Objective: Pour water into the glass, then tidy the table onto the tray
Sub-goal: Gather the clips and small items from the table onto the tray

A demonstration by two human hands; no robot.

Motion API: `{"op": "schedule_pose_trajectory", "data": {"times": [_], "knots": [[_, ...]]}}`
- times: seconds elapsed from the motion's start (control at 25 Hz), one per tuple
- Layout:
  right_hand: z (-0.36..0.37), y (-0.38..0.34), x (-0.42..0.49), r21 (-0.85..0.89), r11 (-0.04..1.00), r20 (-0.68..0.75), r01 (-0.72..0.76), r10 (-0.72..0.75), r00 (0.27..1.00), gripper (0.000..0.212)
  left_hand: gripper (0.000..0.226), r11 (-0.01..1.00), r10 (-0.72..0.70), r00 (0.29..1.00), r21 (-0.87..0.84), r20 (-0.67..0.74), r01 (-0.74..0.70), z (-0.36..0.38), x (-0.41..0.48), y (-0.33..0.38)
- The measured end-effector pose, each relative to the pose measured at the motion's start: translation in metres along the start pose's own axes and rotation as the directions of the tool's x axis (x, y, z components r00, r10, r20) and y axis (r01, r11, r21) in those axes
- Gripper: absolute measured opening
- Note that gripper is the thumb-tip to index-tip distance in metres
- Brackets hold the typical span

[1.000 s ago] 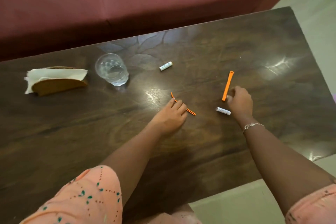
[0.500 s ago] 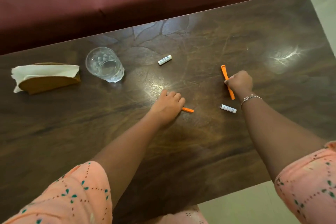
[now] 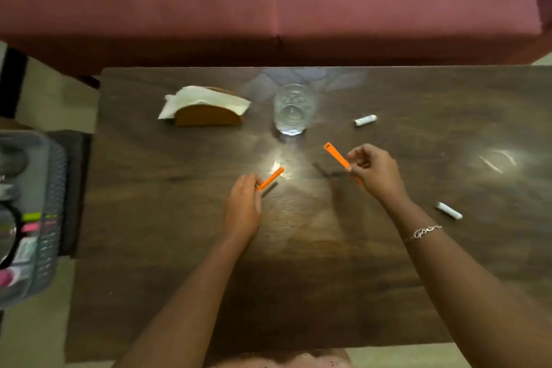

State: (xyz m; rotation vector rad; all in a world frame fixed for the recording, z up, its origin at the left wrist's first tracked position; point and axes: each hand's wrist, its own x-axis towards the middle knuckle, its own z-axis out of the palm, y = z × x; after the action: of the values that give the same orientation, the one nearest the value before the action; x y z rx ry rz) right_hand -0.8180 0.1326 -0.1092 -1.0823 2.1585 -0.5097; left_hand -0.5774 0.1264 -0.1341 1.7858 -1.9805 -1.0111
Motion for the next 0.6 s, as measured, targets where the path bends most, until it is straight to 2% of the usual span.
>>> {"op": "schedule_pose_trajectory", "data": {"times": [0.16,0.32,0.48,0.6], "knots": [[0.076,-0.093,-0.028,0.047,0.997,0.210,0.058,-0.067,0.975,0.013,0.011,0.990,-0.127,0.979,-0.081,-0.162,0.115,-0.075,-0.018,-0.065],[0.153,-0.188,-0.061,0.090,0.982,0.391,0.164,-0.187,0.901,0.016,0.012,0.957,-0.282,0.909,-0.161,-0.307,0.242,-0.148,-0.044,-0.131],[0.223,-0.283,-0.083,0.028,0.930,0.473,0.367,-0.336,0.814,0.020,0.016,0.913,-0.403,0.814,-0.237,-0.418,0.331,-0.208,-0.073,-0.193],[0.275,-0.348,-0.092,-0.053,0.820,0.485,0.570,-0.478,0.732,0.016,0.020,0.875,-0.482,0.749,-0.303,-0.455,0.379,-0.237,-0.092,-0.228]]}}
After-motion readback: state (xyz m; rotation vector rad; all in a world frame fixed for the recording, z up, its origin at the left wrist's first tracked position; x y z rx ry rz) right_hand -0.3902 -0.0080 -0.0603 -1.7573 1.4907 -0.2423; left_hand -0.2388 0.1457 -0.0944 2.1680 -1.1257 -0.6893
